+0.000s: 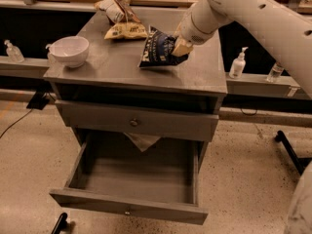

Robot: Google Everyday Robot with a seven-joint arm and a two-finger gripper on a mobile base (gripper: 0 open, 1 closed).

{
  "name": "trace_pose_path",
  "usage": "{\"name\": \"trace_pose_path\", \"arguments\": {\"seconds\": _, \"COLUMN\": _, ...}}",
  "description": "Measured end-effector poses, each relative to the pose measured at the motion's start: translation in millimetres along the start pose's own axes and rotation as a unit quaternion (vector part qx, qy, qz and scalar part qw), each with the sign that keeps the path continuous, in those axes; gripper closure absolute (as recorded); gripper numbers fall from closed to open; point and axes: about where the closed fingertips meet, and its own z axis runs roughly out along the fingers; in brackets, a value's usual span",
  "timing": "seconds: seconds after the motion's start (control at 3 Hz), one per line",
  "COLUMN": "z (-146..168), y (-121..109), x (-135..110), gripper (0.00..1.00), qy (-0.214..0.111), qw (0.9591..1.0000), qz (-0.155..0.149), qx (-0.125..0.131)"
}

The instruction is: Pick blue chip bag from middle drawer and place on counter

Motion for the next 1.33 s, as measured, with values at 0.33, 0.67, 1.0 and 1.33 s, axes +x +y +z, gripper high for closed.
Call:
{"name": "trace_pose_path", "arguments": {"seconds": 0.33, "z": 2.3, "y": 1.2, "x": -0.9, "gripper": 0.39, "qy": 0.0, "qw": 1.0, "qz": -0.001, "qx": -0.002}}
{"name": "trace_pose_path", "arguments": {"seconds": 0.67, "z": 4.5, "y": 2.5, "x": -1.6, "gripper": 0.15, "qy": -0.001, "qw": 1.0, "qz": -0.001, "qx": -0.004}}
{"name": "trace_pose_path", "arguments": {"seconds": 1.0, "z": 6.5, "y": 3.6, "x": -2.2, "gripper": 0.0, "qy": -0.001, "qw": 1.0, "qz": -0.002, "qx": -0.006}}
{"name": "trace_pose_path", "arguments": {"seconds": 1.33, "z": 6.6, "y": 3.7, "x": -2.2, "gripper": 0.0, "qy": -0.001, "qw": 1.0, "qz": -0.002, "qx": -0.006}}
